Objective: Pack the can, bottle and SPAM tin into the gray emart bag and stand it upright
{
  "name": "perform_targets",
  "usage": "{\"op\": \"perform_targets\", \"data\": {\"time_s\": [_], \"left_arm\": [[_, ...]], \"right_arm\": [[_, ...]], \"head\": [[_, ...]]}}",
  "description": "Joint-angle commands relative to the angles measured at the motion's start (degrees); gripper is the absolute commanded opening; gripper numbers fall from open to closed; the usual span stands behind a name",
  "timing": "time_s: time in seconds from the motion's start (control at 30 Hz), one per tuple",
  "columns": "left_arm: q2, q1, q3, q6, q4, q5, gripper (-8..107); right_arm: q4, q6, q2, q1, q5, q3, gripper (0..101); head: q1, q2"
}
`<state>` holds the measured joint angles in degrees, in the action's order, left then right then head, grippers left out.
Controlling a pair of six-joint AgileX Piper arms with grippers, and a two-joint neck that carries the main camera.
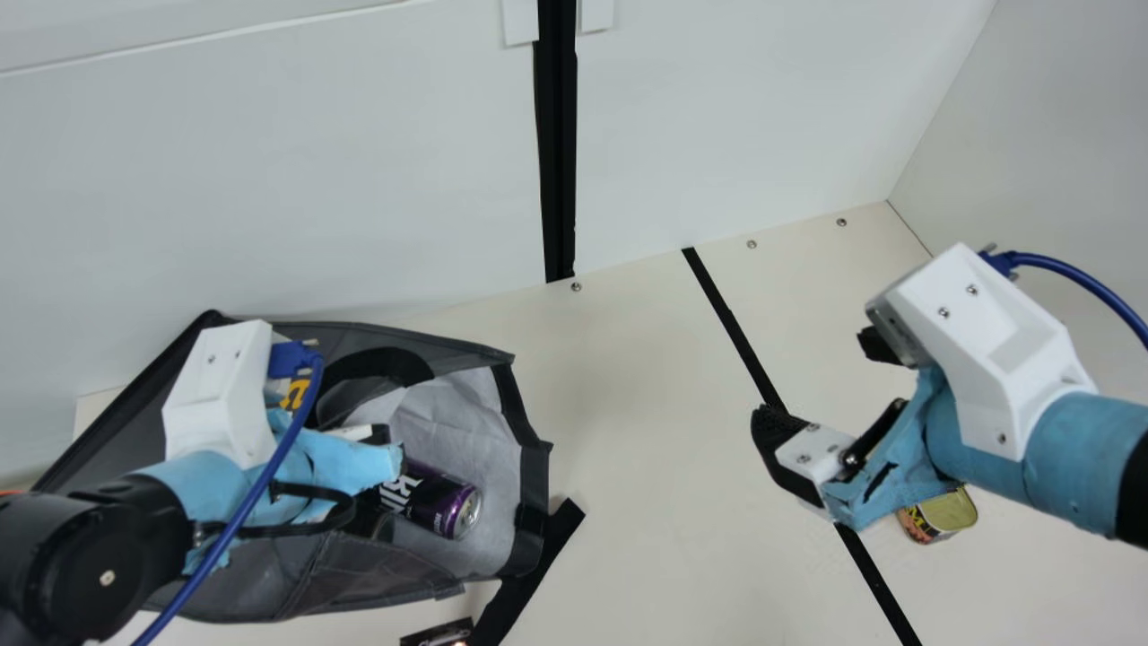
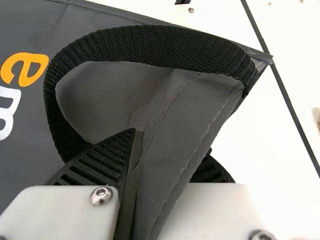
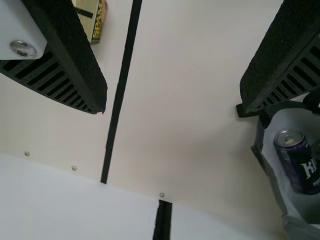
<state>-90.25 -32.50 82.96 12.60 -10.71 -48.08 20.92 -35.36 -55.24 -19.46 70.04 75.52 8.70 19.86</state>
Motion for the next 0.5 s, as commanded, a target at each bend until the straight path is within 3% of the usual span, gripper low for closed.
{"op": "perform_targets", "data": {"time_s": [0.0,0.47], "left_arm": [[0.00,0.00,0.00,0.00,0.00,0.00,-8],[0.00,0.00,0.00,0.00,0.00,0.00,-8]], "right_arm": [[-2.36,3.89,0.59,0.45,-0.14,0.12,95],[-15.80,18.67,5.97,5.55,-0.14,-1.66,95]], "head": [[1.30,0.14],[1.30,0.14]]}}
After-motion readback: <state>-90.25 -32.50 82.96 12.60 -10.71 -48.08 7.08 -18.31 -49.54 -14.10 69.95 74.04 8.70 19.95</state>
